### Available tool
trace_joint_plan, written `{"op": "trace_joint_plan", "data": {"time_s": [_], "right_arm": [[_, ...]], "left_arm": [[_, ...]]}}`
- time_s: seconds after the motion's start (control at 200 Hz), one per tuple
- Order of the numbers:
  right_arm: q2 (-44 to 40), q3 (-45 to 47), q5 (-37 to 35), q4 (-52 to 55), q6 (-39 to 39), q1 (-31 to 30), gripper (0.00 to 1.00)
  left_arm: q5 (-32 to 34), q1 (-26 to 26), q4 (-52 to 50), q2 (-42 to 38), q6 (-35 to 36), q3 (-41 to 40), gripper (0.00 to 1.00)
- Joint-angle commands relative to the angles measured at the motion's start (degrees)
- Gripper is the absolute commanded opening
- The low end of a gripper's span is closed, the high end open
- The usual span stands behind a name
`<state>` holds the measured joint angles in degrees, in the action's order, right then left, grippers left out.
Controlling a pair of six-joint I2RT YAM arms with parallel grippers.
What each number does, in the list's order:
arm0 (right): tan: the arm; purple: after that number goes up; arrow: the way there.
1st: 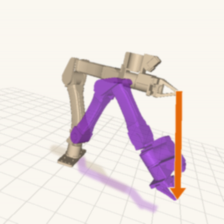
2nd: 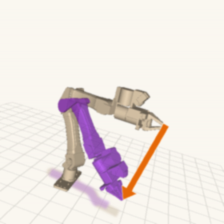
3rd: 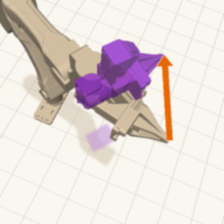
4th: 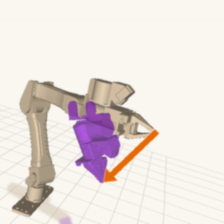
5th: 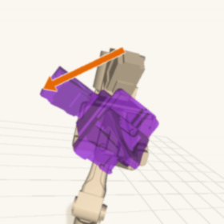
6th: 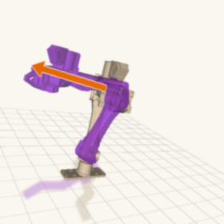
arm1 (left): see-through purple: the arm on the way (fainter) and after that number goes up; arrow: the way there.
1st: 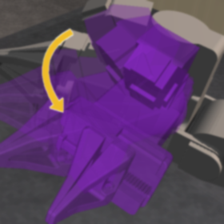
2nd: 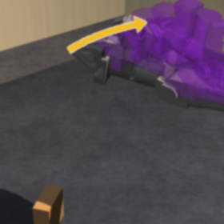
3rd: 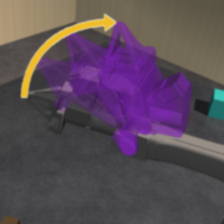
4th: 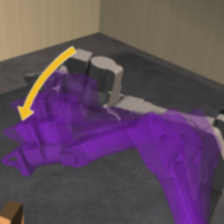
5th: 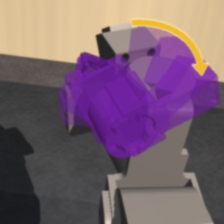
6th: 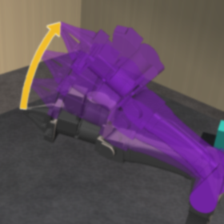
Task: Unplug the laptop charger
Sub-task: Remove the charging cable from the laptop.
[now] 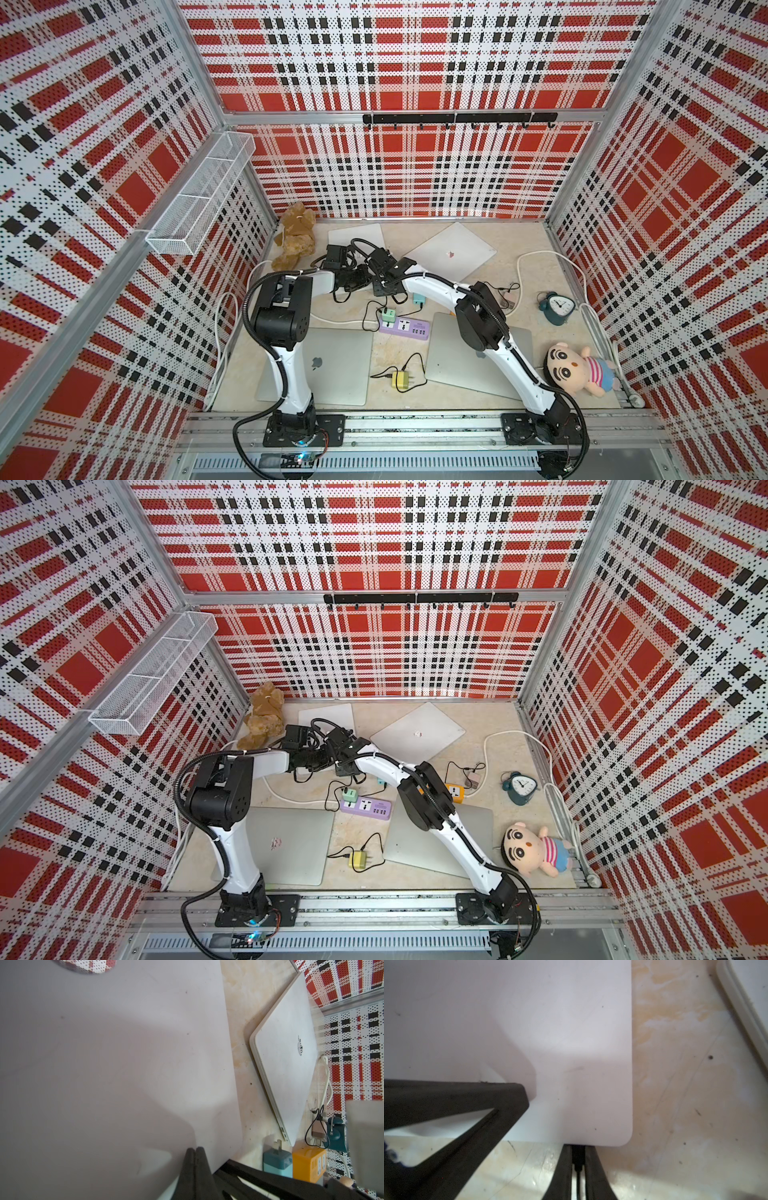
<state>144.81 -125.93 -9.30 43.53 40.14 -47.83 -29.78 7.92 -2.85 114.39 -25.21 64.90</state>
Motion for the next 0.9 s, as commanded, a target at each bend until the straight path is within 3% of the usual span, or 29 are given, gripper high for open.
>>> {"op": "trace_joint_plan", "data": {"time_s": [0.0, 0.261, 0.586, 0.892], "right_arm": [[1.4, 0.6, 4.3, 1.0, 1.8, -0.5, 0.0], [-0.1, 3.4, 5.7, -0.4, 2.3, -0.2, 0.0], [1.3, 0.6, 1.4, 5.3, -2.1, -0.2, 0.0], [0.4, 3.5, 9.0, -1.1, 3.6, -0.4, 0.0]], "left_arm": [[3.2, 0.9, -8.5, 3.0, 0.9, -3.2, 0.0], [3.2, 0.9, -8.6, 3.0, 1.0, -3.2, 0.0], [3.3, 0.9, -8.6, 2.9, 1.0, -3.2, 0.0], [3.2, 0.8, -8.6, 2.7, 1.0, -3.3, 0.0]]}}
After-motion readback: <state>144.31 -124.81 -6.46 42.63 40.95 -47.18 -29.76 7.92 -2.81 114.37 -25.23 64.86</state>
